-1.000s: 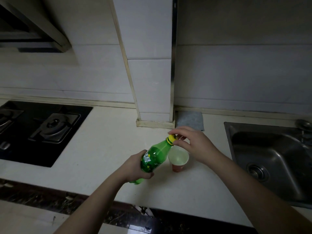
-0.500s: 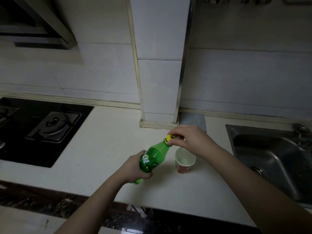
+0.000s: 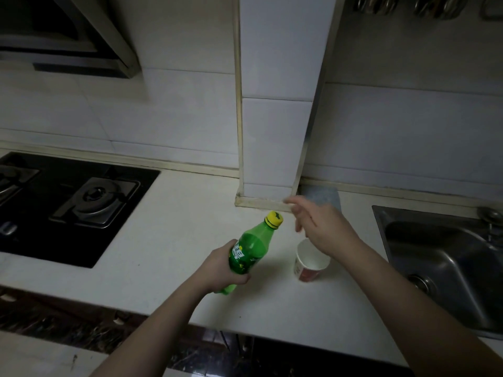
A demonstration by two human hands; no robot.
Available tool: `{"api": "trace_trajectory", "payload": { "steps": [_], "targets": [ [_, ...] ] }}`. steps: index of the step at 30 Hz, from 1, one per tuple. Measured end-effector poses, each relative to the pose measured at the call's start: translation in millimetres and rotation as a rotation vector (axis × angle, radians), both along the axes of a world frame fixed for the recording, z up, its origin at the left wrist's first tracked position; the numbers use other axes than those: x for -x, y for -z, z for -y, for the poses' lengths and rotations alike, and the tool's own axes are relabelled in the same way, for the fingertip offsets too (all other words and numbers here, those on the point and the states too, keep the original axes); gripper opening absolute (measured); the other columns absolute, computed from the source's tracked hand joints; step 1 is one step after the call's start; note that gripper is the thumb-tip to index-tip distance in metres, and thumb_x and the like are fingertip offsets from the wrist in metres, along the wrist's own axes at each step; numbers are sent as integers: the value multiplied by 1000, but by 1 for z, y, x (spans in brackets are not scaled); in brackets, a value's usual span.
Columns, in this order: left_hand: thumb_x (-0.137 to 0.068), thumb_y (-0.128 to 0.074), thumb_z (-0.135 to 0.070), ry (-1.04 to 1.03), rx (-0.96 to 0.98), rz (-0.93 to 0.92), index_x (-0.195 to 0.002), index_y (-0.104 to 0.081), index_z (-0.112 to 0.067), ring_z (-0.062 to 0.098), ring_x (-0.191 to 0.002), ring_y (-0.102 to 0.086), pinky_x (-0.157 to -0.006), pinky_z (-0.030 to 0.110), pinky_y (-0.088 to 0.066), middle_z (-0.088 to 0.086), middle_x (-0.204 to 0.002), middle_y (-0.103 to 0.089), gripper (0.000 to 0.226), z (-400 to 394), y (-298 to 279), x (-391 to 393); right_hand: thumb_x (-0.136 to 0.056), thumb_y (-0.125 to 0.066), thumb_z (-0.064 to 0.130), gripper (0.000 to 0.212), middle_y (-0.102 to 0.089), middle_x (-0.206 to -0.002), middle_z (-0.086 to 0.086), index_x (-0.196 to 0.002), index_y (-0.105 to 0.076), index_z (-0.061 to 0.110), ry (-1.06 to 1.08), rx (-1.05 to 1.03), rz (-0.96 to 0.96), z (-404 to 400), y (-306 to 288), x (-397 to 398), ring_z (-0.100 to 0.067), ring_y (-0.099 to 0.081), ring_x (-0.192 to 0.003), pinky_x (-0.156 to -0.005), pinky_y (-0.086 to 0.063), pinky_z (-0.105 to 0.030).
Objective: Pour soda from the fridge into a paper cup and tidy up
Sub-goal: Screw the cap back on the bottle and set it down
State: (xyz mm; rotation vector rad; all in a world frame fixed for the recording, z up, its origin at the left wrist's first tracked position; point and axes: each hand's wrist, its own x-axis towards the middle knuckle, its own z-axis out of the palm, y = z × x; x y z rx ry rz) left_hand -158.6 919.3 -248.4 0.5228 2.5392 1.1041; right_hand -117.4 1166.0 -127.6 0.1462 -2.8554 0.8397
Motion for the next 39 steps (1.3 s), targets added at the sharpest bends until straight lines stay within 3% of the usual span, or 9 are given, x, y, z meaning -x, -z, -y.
{"api": "trace_trajectory", "payload": {
  "steps": [3,6,12,16,24,28,32,36,39],
  "targets": [
    [-59,-84,-28,3,-3,-4,-103,-57,-28,6,-80,-63,-66,20,-48,-10,-88,-68,52,7,1,1,-97,-45,42,46,-58,-106,17,-141,-33,45,-247,-63,86,3,3,1,1,-54,-83,-74,-46,-23],
    [-58,-84,-29,11,-12,7,-109,-57,-29,4,-82,-64,-69,22,-51,-12,-91,-68,57,13,2,2,-94,-57,24,48,-61,-113,8,-139,-45,34,-327,-90,23,8,13,5,-7,-56,-93,-82,-44,-23],
    [-56,-84,-32,82,11,2,-102,-57,-27,8,-80,-64,-69,24,-51,-9,-88,-69,53,22,4,4,-94,-53,35,23,-61,-92,6,-112,-59,21,-309,-200,31,20,7,12,-11,-52,-85,-74,-43,-33],
    [-57,-85,-24,78,2,-12,-96,-56,-27,6,-73,-61,-61,15,-44,-6,-84,-68,49,26,2,3,-89,-31,57,43,-52,-87,7,-95,-55,21,-359,-357,-5,26,14,19,-13,-49,-84,-71,-43,-36],
    [-57,-83,-20,-46,-33,-45,-95,-53,-30,3,-70,-61,-56,13,-42,-10,-79,-65,49,21,4,-10,-81,-16,63,55,-50,-67,-1,-69,-44,17,-138,-332,-67,45,31,17,-26,-53,-67,-56,-27,-32],
    [-59,-82,-15,38,-44,-21,-92,-53,-33,-1,-62,-58,-53,16,-42,-10,-76,-64,47,28,0,-7,-85,-34,49,47,-52,-53,-4,-58,-49,15,-222,-451,-313,46,34,13,-27,-52,-50,-46,-29,-27],
    [-61,-81,-12,179,-39,27,-96,-57,-26,-2,-59,-56,-51,12,-43,-11,-77,-63,45,34,-8,-6,-85,-48,46,38,-47,-60,-2,-65,-52,14,-439,-499,-581,41,37,11,-20,-43,-53,-49,-26,-26],
    [-59,-84,-16,104,-45,19,-97,-58,-27,-1,-63,-58,-53,17,-48,-8,-79,-66,47,26,-13,-8,-86,-46,40,41,-48,-49,-2,-54,-51,15,-240,-419,-566,47,35,14,-24,-48,-45,-45,-28,-26],
    [-59,-82,-22,-67,-13,-55,-95,-55,-32,4,-68,-60,-58,21,-47,-10,-80,-65,47,13,-13,-11,-95,-33,43,54,-56,-58,-8,-61,-60,12,96,-467,-239,55,21,18,-29,-59,-61,-49,-29,-28]
  ]
}}
